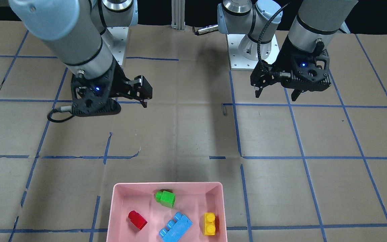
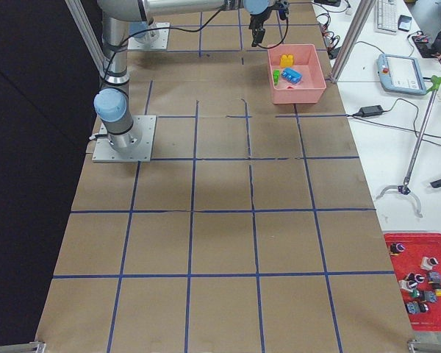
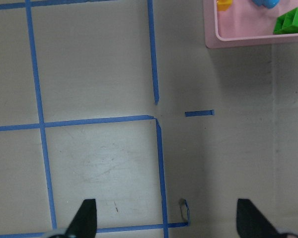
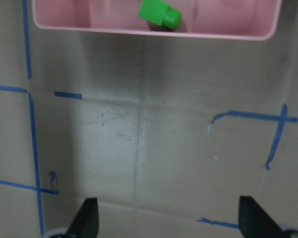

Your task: Put all blocks into box

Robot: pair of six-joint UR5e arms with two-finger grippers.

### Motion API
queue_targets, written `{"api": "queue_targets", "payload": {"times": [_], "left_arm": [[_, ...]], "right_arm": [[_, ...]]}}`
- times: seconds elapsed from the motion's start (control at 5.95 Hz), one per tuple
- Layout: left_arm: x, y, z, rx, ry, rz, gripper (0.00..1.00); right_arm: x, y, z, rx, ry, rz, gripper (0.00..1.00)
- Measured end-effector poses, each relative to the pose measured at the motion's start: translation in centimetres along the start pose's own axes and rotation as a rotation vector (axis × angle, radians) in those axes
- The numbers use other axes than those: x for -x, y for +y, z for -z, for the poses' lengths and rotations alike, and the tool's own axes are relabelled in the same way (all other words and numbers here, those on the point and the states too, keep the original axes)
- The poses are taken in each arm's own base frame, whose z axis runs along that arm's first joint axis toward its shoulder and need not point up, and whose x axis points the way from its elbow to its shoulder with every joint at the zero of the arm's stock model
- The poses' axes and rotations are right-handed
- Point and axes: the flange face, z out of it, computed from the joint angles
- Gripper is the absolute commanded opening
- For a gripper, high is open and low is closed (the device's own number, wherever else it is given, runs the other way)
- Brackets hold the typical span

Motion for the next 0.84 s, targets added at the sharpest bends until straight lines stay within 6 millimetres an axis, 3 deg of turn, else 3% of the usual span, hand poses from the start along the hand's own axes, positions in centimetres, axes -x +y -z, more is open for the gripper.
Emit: {"api": "queue_targets", "payload": {"times": [0.17,0.34,0.5,0.84], "left_arm": [[0.1,0.0,-0.2,0.003,0.000,-0.002,1.00],[0.2,0.0,-0.3,0.003,0.000,-0.001,1.00],[0.2,0.0,-0.4,0.003,-0.001,-0.001,1.00],[0.2,0.0,-0.4,0.004,-0.001,-0.001,1.00]], "right_arm": [[-3.3,2.7,2.4,-0.062,0.043,-0.049,1.00],[-5.2,5.7,4.0,-0.107,0.094,-0.076,1.00],[-6.0,8.6,3.9,-0.130,0.121,-0.085,1.00],[-6.7,12.8,1.1,-0.129,0.129,-0.086,1.00]]}}
